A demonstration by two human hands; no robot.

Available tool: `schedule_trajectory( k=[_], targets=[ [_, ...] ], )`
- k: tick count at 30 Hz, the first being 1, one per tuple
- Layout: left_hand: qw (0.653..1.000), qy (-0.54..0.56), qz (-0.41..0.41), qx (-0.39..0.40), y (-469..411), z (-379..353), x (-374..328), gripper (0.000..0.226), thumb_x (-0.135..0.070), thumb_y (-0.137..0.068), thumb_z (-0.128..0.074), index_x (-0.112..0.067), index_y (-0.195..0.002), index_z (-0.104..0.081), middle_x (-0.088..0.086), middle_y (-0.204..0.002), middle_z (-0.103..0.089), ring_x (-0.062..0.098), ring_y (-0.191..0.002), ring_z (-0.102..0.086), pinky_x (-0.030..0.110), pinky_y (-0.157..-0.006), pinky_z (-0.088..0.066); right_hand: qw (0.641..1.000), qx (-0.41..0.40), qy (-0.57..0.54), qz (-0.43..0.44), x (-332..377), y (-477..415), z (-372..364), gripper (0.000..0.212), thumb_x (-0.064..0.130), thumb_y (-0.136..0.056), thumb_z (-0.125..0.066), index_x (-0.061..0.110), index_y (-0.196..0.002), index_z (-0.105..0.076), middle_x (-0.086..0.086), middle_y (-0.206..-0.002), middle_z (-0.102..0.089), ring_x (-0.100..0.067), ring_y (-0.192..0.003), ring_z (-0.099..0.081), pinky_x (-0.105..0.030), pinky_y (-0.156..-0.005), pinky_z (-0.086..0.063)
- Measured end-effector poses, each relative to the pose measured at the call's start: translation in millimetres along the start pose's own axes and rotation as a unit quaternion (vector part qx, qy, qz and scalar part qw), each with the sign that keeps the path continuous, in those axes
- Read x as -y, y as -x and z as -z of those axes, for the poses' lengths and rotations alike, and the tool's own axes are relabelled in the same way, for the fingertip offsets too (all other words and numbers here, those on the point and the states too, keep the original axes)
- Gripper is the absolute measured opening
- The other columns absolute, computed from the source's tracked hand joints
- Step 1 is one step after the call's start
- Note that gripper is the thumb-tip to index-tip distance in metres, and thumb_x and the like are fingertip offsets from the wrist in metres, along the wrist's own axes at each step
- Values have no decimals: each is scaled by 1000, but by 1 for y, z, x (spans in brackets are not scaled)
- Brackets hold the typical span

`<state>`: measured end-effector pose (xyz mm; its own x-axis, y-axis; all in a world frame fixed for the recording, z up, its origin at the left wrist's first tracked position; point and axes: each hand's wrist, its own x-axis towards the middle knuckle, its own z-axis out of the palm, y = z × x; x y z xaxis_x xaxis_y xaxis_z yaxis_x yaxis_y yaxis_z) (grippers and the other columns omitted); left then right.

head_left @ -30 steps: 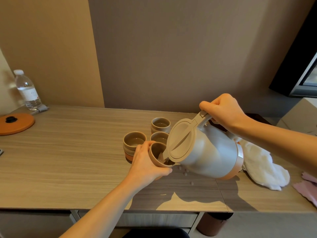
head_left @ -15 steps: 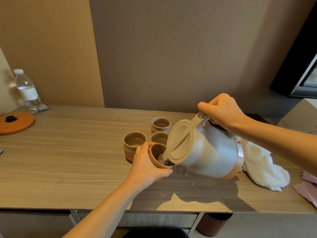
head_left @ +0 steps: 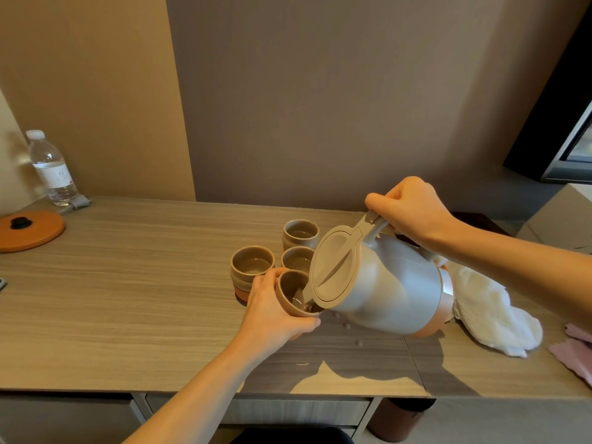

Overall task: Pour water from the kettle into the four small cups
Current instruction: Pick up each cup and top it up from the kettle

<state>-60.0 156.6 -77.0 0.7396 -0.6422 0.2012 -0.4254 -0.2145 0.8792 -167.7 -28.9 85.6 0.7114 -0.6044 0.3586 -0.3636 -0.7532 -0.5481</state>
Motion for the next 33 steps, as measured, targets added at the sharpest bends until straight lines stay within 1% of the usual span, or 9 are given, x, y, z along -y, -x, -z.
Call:
schedule_trajectory(
  k=[2,6,8,15,18,23,26,29,33],
  targets=[
    [1000,3,0,1,1,0,0,88,-35,-46,-94,-34,-119,-45,-9,-123,-48,8,-112,-48,21,-86,-45,1000,-2,4,0,0,-1,0,56,45,-64,-50,-10,-55,-57,-12,-50,-44,-24,-52,-37,-40,-55,-42],
    [1000,8,3,1,2,-2,1,86,-33,-47,-94,-36,-117,-44,-9,-123,-46,8,-111,-48,18,-82,-42,1000,-4,15,4,4,0,1,40,43,-64,-50,7,-46,-51,-11,-50,-41,-23,-53,-34,-39,-55,-40],
    [1000,10,8,-2,2,-3,1,85,-33,-48,-94,-36,-116,-44,-9,-123,-47,8,-112,-48,18,-83,-42,1000,-4,17,7,6,0,1,36,42,-64,-50,11,-45,-47,-10,-49,-39,-22,-52,-33,-38,-55,-39],
    [1000,18,7,-3,3,-4,0,85,-34,-48,-94,-35,-117,-45,-11,-121,-46,9,-112,-48,25,-90,-45,999,-1,20,38,8,2,3,44,34,-78,-58,12,-42,-46,-7,-46,-37,-21,-48,-33,-36,-53,-38],
    [1000,25,3,-9,5,-6,1,84,-34,-47,-94,-35,-116,-46,-13,-119,-45,7,-111,-48,24,-90,-46,998,2,22,52,10,2,3,45,35,-79,-57,11,-42,-48,-5,-44,-37,-21,-47,-33,-36,-52,-38],
    [999,31,4,-15,6,-10,3,85,-36,-46,-94,-37,-115,-45,-14,-118,-44,7,-110,-49,23,-88,-46,997,1,28,68,16,4,6,52,32,-82,-58,16,-36,-42,1,-38,-34,-17,-42,-30,-32,-50,-36],
    [999,34,5,-19,6,-12,4,85,-35,-46,-93,-36,-116,-45,-13,-119,-45,7,-110,-49,24,-89,-48,997,1,37,72,18,5,6,54,30,-82,-58,18,-34,-37,8,-35,-26,-15,-40,-25,-29,-48,-31],
    [999,41,10,-20,6,-13,4,86,-34,-46,-93,-34,-117,-44,-10,-121,-46,9,-111,-49,28,-91,-50,996,-2,53,73,20,6,7,56,28,-82,-58,20,-35,-30,6,-29,-19,-14,-39,-19,-26,-46,-25],
    [998,51,12,-16,6,-14,5,86,-37,-46,-92,-36,-117,-44,-11,-121,-46,9,-111,-50,29,-92,-50,995,0,59,76,22,6,7,55,29,-82,-58,19,-36,-30,5,-28,-19,-15,-36,-19,-26,-45,-24]
  ],
)
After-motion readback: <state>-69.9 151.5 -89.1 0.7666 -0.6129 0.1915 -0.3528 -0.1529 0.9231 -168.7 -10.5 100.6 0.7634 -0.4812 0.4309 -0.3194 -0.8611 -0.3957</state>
